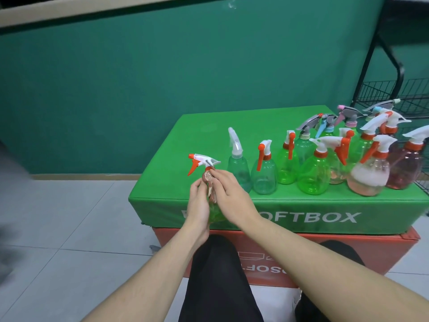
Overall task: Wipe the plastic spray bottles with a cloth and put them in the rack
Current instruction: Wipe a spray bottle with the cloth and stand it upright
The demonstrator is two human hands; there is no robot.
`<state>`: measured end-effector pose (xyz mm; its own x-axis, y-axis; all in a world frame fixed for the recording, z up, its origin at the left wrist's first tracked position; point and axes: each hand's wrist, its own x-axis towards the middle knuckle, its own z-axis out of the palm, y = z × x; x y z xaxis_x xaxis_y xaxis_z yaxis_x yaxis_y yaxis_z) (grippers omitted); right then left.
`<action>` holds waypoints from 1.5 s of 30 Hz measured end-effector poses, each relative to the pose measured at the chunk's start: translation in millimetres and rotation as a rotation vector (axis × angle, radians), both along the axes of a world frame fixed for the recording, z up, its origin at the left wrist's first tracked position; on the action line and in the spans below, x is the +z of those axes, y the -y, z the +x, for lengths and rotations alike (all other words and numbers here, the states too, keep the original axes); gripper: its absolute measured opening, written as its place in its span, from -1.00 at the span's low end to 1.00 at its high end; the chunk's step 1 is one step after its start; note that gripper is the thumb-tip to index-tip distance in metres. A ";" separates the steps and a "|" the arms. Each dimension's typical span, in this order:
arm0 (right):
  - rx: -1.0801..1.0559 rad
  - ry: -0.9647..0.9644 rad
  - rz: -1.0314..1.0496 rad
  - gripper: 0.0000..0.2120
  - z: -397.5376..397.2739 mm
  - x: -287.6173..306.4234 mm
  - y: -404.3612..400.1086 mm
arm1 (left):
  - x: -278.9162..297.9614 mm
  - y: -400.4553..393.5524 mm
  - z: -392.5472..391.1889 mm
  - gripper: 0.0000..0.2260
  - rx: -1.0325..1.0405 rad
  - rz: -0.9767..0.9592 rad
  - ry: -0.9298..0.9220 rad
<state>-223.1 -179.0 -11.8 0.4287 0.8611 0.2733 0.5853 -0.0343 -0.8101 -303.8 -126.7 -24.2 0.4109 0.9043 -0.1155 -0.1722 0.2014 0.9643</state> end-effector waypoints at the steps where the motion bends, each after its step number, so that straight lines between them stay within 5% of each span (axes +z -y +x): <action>1: 0.011 0.010 0.022 -0.61 -1.5 -2.6 1.8 | 0.4 -1.2 0.3 -0.75 0.012 0.001 -0.004; 11: 0.102 0.210 0.205 -0.57 -10.2 -26.2 20.0 | 20.7 -17.9 -2.2 -0.65 0.067 -0.113 0.058; 17: 0.080 0.155 0.175 -0.56 -10.0 -26.6 19.1 | 21.0 -10.3 -4.3 -0.68 0.055 -0.097 0.091; 22: 0.045 0.053 0.097 -0.56 -0.2 -18.7 17.3 | 5.9 2.1 -9.5 -0.68 -0.019 0.077 -0.110; 28: 0.045 0.090 -0.021 -0.56 11.3 -1.3 6.5 | 3.3 12.4 -2.8 -0.68 -0.076 0.108 -0.126; 35: -0.042 -0.170 -0.066 -0.57 21.0 18.9 -7.6 | 8.0 14.4 2.6 -0.72 -0.034 0.147 -0.163; 45: 0.002 0.004 0.068 -0.62 7.6 -5.8 9.2 | 12.9 2.3 5.3 -0.77 0.046 -0.008 -0.106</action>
<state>-215.5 -188.2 -17.6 0.4255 0.8413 0.3333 0.5888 0.0222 -0.8080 -298.5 -129.0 -11.3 0.3543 0.9207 -0.1636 -0.0787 0.2037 0.9759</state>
